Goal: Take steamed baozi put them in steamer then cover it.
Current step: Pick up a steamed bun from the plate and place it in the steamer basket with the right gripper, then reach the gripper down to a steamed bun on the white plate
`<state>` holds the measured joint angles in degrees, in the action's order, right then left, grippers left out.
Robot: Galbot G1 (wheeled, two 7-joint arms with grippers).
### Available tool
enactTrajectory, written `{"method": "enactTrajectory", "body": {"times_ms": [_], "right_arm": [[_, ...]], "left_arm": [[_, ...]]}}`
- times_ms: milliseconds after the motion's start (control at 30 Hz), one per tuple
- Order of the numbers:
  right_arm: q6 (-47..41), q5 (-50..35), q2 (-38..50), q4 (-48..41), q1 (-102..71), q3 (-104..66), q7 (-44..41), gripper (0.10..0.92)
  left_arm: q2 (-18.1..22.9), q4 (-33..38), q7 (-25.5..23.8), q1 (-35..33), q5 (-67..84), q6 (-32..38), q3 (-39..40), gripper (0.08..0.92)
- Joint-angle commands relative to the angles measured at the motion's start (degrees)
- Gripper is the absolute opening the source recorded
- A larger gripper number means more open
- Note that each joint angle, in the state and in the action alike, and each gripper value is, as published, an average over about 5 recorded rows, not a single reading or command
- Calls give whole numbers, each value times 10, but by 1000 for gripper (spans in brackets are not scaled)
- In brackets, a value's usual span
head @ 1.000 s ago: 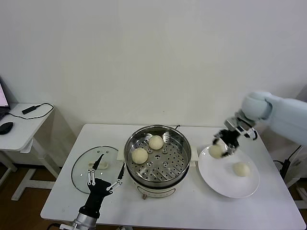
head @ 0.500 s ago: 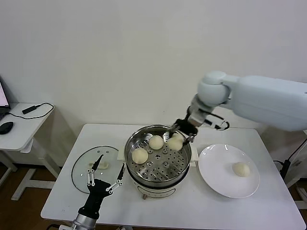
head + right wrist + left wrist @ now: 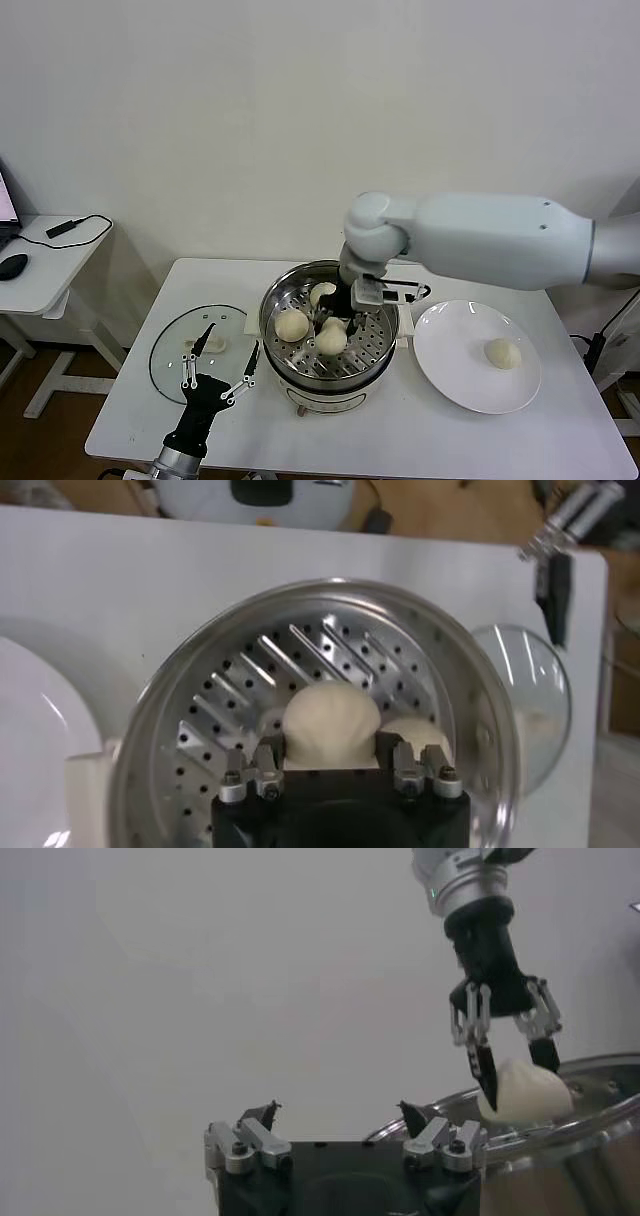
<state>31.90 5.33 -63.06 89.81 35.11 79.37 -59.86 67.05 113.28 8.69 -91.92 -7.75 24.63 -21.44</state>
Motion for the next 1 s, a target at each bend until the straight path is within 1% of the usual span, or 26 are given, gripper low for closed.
{"method": "enactTrajectory", "body": {"times_ms": [33,333,433,533,600,667,733,833,1000], "right_arm": [[39,60,-30,-1,-43,-11,-21,625],[37,70,-40,-5,-53,-16,-20,653],[34,70,-36,-2,-51,-20,-21,710],[29,71,-24,1,-44,-37,-30,785],[21,80,-9,7,-40,-68,-52,812],[6,78,11,16,-32,-106,-80,819],[-21,57,36,21,-20,-132,-103,822],[-82,-5,88,9,0,-157,-127,822],[-198,-105,182,-72,5,-187,-142,823]], "left_arm": [[-1,-2,1,0,0,1,0,823],[-1,-4,3,0,0,4,2,823],[-1,-5,4,-1,0,4,1,823],[-2,-7,4,-2,0,5,0,823],[-2,-8,4,-2,0,5,0,823],[-2,-9,4,-1,-1,5,0,823],[-1,-9,3,-1,-1,5,0,823],[-1,-10,3,0,-1,5,-2,823],[0,-14,3,4,-1,5,-3,823]]}}
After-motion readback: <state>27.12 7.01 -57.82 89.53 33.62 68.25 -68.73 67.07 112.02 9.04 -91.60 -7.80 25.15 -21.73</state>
